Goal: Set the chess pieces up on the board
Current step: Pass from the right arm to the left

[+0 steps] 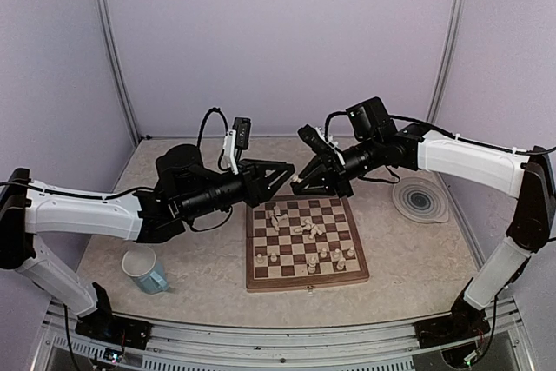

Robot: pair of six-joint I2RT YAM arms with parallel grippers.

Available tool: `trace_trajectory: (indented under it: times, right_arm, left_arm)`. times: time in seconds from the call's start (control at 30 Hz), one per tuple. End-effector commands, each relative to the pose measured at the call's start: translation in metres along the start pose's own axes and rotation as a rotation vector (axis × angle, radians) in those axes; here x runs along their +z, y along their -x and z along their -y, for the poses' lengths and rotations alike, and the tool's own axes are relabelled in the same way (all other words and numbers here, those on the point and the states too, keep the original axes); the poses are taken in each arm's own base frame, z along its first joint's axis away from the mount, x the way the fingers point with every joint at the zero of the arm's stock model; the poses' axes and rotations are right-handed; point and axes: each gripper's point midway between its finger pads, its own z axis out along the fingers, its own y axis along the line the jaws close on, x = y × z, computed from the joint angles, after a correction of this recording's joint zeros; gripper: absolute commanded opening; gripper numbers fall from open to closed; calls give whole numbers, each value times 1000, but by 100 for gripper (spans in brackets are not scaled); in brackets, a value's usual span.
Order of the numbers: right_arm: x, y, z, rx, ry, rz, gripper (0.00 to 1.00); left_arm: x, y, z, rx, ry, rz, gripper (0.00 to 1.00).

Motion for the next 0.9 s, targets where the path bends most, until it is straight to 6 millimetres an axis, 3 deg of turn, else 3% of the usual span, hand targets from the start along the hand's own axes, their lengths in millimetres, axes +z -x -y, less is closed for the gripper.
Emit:
trace_trajectory:
  times: [0.0, 0.2, 0.37, 0.4, 0.5, 0.6, 0.73, 0.87]
  right_arm:
    - [-2, 11, 1, -9, 13, 34, 2]
    - [-3, 12, 3, -9, 8, 34, 2]
    - [-2, 10, 4, -13, 0, 27, 3]
    - [-3, 10, 5, -16, -5, 23, 5]
    - [-6, 0, 9, -35, -42, -20, 27]
    - [-28, -14, 19, -41, -113, -37, 46]
    - [-79, -31, 46, -7, -267, -31, 55]
    - [-128, -41, 71, 29, -442, -25, 63]
  left_arm:
    - [2, 6, 12, -7, -54, 5, 34]
    - [12, -12, 10, -21, -64, -61, 26]
    - [13, -11, 10, -16, -65, -60, 13]
    - [13, -10, 10, -12, -61, -59, 11]
    - [11, -9, 9, 18, -41, -74, 9]
    - [8, -17, 5, 85, 15, -141, 8]
    - [-3, -44, -4, 189, 93, -294, 8]
    - [-17, -89, -7, 305, 144, -510, 8]
